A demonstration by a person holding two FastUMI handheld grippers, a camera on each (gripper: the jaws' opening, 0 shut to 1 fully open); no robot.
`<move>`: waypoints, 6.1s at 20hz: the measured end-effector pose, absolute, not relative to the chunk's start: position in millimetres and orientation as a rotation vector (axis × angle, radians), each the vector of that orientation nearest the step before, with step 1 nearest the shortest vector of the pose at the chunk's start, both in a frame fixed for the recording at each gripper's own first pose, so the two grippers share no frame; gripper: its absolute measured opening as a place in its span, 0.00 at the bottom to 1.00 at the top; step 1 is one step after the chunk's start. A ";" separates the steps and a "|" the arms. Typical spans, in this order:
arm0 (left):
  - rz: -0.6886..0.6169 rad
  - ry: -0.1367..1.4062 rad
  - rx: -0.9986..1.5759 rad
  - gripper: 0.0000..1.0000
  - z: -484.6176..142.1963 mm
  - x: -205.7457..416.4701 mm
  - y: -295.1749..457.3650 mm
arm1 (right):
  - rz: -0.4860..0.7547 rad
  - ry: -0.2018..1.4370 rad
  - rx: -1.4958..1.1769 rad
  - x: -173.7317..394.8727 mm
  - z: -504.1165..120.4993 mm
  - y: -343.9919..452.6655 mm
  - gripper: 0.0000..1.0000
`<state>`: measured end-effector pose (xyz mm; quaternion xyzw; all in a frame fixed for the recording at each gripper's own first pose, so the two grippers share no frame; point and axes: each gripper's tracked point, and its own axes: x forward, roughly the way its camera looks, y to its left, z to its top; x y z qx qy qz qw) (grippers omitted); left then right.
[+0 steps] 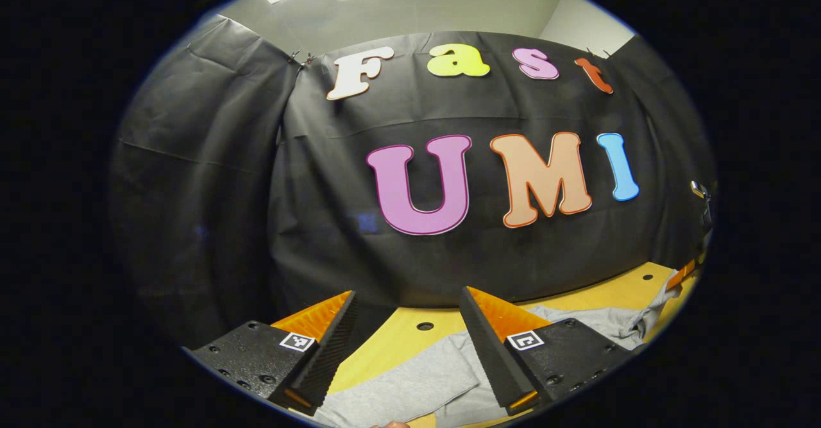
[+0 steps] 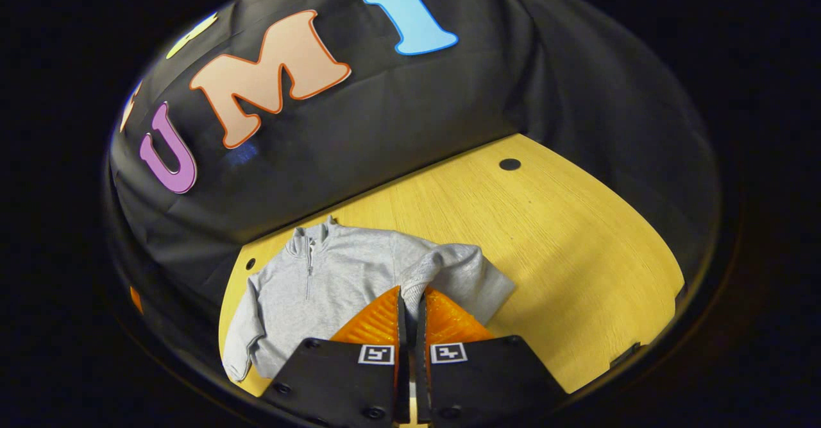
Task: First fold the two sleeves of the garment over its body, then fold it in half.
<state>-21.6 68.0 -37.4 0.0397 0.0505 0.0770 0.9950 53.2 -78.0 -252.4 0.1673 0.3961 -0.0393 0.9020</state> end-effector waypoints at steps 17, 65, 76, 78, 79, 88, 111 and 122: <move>0.342 0.143 0.086 0.93 -51.4 -65.8 171.9 | 0.147 0.766 0.281 138.6 -232.7 90.6 0.06; 0.438 0.676 -0.215 0.96 -290.6 -137.1 244.7 | 0.321 0.605 0.118 103.5 -197.3 168.9 0.98; 0.493 0.856 -0.250 0.96 -352.8 -169.7 238.7 | 0.187 0.588 0.130 93.5 -196.3 96.2 0.94; 0.502 0.899 -0.270 0.96 -362.8 -179.1 232.4 | 0.177 0.589 0.137 91.6 -196.9 90.1 0.94; 0.497 0.892 -0.253 0.97 -362.3 -178.7 234.1 | 0.175 0.589 0.138 91.6 -196.9 88.8 0.94; 0.455 0.895 -0.204 0.78 -364.9 -172.1 227.1 | 0.159 0.596 0.133 78.6 -201.6 75.6 0.94; 0.352 0.753 -0.289 0.00 -281.8 -63.8 182.2 | 0.080 0.573 0.130 54.4 -198.2 -20.8 0.95; 0.198 0.640 -0.269 0.00 -231.8 30.5 109.6 | -0.001 0.567 0.146 32.3 -194.3 -94.1 0.94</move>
